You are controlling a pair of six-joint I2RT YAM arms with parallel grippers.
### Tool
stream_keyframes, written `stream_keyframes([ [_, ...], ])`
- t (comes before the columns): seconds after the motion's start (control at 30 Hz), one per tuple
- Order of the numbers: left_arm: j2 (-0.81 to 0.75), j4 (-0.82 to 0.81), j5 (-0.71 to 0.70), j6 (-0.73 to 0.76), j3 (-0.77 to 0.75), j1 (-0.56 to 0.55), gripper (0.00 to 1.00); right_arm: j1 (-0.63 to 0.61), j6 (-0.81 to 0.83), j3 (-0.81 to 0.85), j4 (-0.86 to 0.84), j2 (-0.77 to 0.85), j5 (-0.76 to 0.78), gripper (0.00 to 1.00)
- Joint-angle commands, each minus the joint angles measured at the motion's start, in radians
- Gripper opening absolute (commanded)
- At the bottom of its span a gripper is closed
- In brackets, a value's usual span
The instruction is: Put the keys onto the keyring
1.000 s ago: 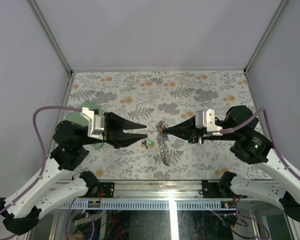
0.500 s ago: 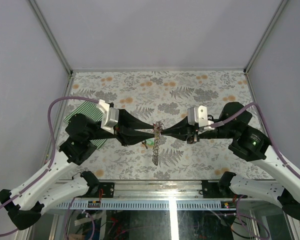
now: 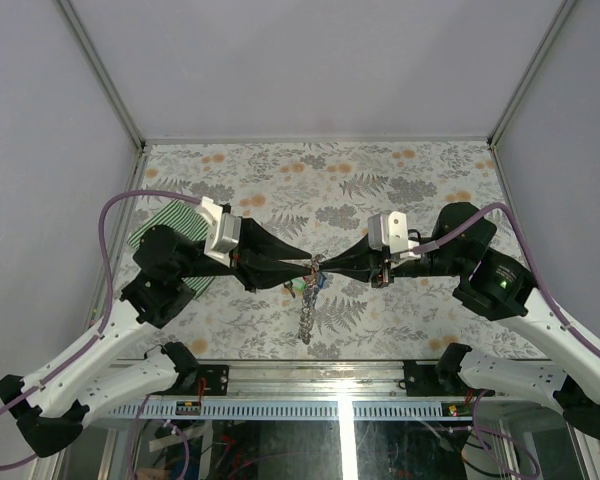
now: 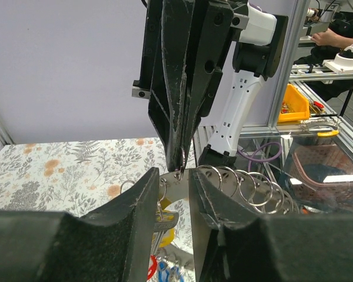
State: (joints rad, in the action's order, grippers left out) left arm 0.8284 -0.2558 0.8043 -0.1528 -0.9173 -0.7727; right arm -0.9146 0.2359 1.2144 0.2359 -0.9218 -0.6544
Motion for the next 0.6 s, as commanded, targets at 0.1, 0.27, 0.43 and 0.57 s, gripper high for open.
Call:
stream_keyframes([
  [0.1,0.015,-0.063,0.009,-0.010,-0.032,-0.011,0.25,-0.004,0.006,0.053,-0.088,-0.001,-0.026,0.00],
  [0.27,0.022,-0.067,0.009,-0.009,-0.034,-0.014,0.24,-0.004,0.005,0.051,-0.088,0.001,-0.030,0.00],
  [0.43,0.035,-0.068,0.012,-0.006,-0.041,-0.019,0.22,-0.005,0.005,0.047,-0.087,0.001,-0.031,0.00],
  [0.57,0.039,-0.069,0.011,-0.003,-0.044,-0.021,0.22,-0.004,0.007,0.046,-0.087,-0.002,-0.032,0.00],
])
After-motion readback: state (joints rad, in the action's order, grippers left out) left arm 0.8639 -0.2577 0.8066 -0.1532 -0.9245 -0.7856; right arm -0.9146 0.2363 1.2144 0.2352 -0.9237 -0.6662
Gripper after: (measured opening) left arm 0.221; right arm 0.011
